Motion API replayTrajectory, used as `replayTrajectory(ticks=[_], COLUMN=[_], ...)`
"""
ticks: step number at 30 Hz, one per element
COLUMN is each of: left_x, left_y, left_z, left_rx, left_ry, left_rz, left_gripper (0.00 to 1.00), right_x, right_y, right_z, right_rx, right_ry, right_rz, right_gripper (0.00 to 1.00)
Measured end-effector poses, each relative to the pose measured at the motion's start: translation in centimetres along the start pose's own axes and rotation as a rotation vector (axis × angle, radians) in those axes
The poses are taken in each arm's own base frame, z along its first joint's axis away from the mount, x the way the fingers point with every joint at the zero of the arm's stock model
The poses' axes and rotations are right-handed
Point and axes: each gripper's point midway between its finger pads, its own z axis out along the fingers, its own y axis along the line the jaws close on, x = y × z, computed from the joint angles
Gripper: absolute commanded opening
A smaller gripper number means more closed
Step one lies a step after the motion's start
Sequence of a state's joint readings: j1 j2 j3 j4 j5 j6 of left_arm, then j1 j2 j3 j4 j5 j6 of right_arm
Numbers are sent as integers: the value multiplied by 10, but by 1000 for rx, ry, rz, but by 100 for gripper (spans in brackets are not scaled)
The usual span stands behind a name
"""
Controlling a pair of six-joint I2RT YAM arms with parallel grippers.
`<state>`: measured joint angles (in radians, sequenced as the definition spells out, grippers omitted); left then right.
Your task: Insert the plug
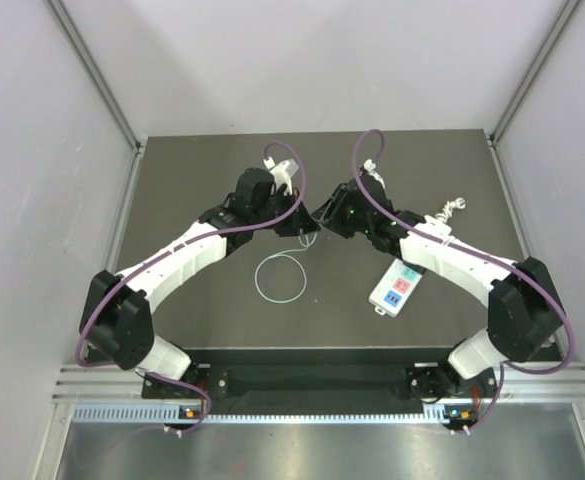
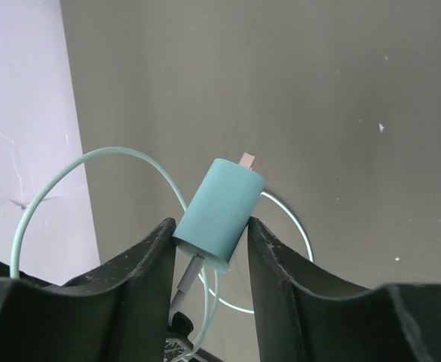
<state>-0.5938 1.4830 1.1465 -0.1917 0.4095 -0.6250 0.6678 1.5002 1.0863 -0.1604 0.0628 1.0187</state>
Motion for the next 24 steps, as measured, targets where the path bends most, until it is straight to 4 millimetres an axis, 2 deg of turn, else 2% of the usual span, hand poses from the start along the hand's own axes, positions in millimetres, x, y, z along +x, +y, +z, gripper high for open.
replayTrajectory(ticks=[3, 4, 5, 6, 7, 8, 11, 14, 18, 24], left_x=[-1, -1, -1, -1, 0, 0, 3, 6, 11, 13], left_y=[2, 1, 2, 2, 2, 2, 4, 6, 6, 1], left_z=[0, 0, 1, 1, 1, 1, 0, 0, -2, -15], left_rx=[-9, -9, -11, -11, -13, -15, -22, -28, -24, -25], left_ry=[-5, -6, -6, -7, -7, -6, 7, 20, 40, 47], left_rz=[1, 2, 3, 4, 6, 12, 5, 7, 10, 39], left_gripper=[0, 0, 3, 10, 27, 37, 57, 71, 78, 78], right_x=[-1, -1, -1, -1, -1, -1, -5, -7, -10, -27], right_y=[3, 4, 4, 4, 4, 4, 1, -2, -8, -33], right_z=[1, 1, 1, 1, 1, 2, 2, 0, -10, -41], right_rx=[-5, -7, -7, -6, -7, -6, 2, 3, 9, 58], right_ry=[2, 1, 1, 2, 2, 0, -10, -8, 9, 23], right_rz=[-7, -6, -7, -8, -11, -15, -36, -64, -107, -177], right_gripper=[19, 5, 0, 0, 0, 0, 0, 0, 0, 0])
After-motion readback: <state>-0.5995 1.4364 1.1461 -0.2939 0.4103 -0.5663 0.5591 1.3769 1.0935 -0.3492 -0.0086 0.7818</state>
